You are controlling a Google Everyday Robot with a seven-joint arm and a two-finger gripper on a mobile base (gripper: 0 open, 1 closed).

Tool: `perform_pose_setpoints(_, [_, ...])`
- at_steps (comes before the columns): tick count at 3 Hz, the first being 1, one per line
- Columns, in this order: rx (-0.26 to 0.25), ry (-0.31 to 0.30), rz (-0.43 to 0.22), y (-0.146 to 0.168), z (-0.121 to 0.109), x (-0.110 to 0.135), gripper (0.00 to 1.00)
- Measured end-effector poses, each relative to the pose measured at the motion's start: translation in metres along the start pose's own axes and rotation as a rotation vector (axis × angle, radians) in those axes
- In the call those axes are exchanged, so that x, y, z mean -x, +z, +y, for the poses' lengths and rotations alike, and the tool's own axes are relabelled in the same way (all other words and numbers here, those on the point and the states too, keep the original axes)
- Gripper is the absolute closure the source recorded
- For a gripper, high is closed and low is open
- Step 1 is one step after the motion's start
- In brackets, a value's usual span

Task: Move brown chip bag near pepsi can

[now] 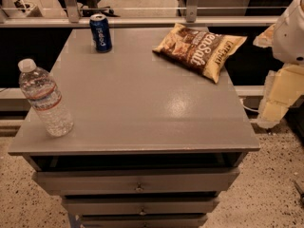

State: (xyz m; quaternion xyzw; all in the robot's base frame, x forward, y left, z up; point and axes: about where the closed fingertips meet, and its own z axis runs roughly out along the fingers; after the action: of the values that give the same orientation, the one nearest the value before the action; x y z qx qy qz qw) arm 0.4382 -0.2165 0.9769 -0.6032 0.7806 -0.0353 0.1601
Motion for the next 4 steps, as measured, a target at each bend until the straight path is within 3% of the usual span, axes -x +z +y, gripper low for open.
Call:
perform_pose_setpoints(2, [-0.021, 0.013, -0.018, 0.009, -0.002, 0.002, 0.00])
perform_pose_setpoints(3, [-0.106, 0.019, -0.055, 0.027, -0.043, 0.005, 0.00])
perform_pose_setpoints(4, [-0.193, 0.029, -0.126, 0.050, -0.106, 0.015, 0.00])
